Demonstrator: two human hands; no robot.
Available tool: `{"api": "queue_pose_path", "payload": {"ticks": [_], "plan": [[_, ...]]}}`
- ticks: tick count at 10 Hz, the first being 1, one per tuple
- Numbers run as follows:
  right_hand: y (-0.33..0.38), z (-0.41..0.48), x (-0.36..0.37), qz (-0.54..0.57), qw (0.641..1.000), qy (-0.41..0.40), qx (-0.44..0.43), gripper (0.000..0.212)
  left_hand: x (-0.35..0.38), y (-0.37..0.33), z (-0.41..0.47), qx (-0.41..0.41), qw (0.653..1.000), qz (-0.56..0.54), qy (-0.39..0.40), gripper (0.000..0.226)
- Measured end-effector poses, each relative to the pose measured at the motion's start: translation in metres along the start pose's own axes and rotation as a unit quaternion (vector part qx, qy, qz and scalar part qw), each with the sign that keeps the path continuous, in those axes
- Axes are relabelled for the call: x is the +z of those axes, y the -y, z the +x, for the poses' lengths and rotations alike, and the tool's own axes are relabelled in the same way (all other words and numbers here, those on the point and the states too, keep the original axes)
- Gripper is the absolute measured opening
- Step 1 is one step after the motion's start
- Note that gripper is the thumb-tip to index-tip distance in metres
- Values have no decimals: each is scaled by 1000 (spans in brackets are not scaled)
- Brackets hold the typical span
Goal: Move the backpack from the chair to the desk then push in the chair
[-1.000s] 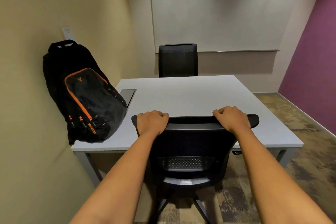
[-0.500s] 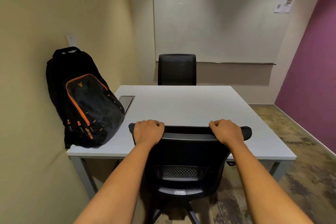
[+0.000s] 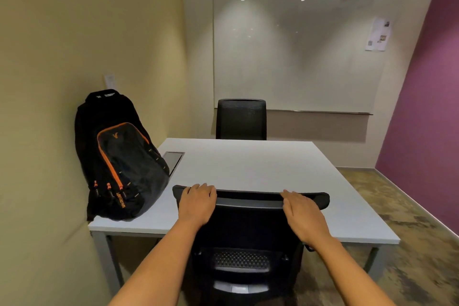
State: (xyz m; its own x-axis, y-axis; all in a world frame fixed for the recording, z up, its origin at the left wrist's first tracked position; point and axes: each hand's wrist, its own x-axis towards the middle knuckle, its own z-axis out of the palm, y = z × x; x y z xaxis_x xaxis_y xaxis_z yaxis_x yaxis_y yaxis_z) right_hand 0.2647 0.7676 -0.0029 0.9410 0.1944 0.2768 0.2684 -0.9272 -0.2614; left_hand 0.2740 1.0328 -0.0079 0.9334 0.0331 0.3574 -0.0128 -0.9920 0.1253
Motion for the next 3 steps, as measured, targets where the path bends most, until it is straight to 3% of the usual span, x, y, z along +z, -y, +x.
{"api": "queue_pose_path", "payload": {"ticks": [2,3], "plan": [[-1,-32,-20,69,997,-30,3,44,-27,-6,4,-15,999,36,-1,49],[6,-49,-50,174,974,-142,7,38,-57,-13,22,-6,995,49,-82,55]]}}
